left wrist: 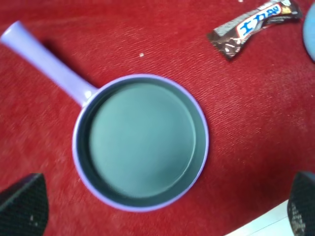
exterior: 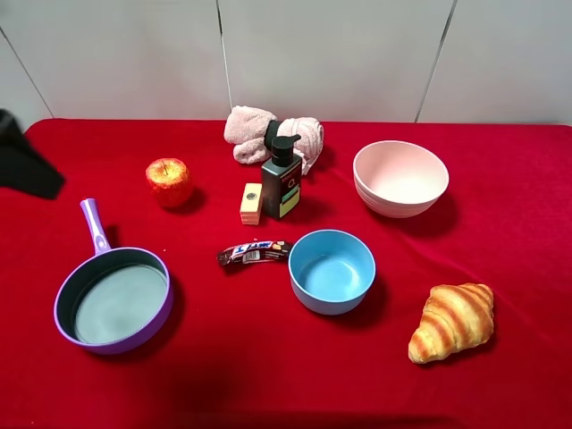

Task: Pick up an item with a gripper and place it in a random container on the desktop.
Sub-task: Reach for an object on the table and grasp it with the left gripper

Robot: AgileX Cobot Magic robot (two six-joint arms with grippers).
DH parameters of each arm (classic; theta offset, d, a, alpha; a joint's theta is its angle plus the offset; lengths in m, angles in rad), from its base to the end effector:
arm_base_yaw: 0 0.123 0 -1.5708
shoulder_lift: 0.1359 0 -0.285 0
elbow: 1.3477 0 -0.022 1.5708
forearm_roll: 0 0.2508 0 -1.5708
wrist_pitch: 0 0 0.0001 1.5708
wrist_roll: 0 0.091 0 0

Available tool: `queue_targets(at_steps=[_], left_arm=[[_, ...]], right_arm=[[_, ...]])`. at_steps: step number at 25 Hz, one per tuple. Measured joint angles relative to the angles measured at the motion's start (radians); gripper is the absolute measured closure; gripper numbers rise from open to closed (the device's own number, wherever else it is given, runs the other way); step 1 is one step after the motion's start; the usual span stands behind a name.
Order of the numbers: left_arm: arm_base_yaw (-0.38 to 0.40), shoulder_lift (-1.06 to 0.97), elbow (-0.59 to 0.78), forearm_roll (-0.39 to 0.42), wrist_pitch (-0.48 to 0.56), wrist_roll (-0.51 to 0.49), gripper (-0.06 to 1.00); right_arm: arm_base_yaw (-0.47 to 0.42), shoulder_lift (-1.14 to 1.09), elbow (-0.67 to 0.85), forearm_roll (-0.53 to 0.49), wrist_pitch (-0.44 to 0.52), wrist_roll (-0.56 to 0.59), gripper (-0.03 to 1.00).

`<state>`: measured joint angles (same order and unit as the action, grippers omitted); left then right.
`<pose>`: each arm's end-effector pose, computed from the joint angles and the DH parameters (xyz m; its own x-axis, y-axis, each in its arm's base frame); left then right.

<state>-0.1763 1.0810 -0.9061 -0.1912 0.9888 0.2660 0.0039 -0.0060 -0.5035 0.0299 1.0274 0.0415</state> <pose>0.1906 -0.0486 0.3115 -0.8121 0.3044 -0.4979 0.3827 0.9219 -0.0606 -0.0049 0.0023 0.2810 -0.4182 0.0553 -0.9067 -0.0033 0.9980 0.0624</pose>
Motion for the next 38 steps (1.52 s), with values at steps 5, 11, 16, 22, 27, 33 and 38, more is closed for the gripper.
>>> queue_targets(at_steps=[5, 11, 16, 22, 27, 33, 38], left_arm=[[-0.078, 0.145, -0.044, -0.001, -0.035, 0.033, -0.02], [-0.166, 0.299, -0.108, -0.003, -0.062, 0.104, -0.02], [-0.241, 0.420, -0.172, 0.016, -0.082, 0.144, 0.00], [-0.344, 0.542, -0.223, 0.086, -0.117, 0.156, 0.00], [-0.427, 0.626, -0.228, 0.139, -0.184, 0.174, 0.00], [-0.486, 0.707, -0.228, 0.165, -0.269, 0.216, 0.01], [-0.506, 0.762, -0.241, 0.164, -0.330, 0.261, 0.02]], right_arm=[[0.000, 0.000, 0.000, 0.000, 0.000, 0.000, 0.28], [0.000, 0.000, 0.000, 0.000, 0.000, 0.000, 0.28], [0.000, 0.000, 0.000, 0.000, 0.000, 0.000, 0.28], [0.000, 0.000, 0.000, 0.000, 0.000, 0.000, 0.28], [0.000, 0.000, 0.000, 0.000, 0.000, 0.000, 0.28], [0.000, 0.000, 0.000, 0.000, 0.000, 0.000, 0.28], [0.000, 0.000, 0.000, 0.000, 0.000, 0.000, 0.28]])
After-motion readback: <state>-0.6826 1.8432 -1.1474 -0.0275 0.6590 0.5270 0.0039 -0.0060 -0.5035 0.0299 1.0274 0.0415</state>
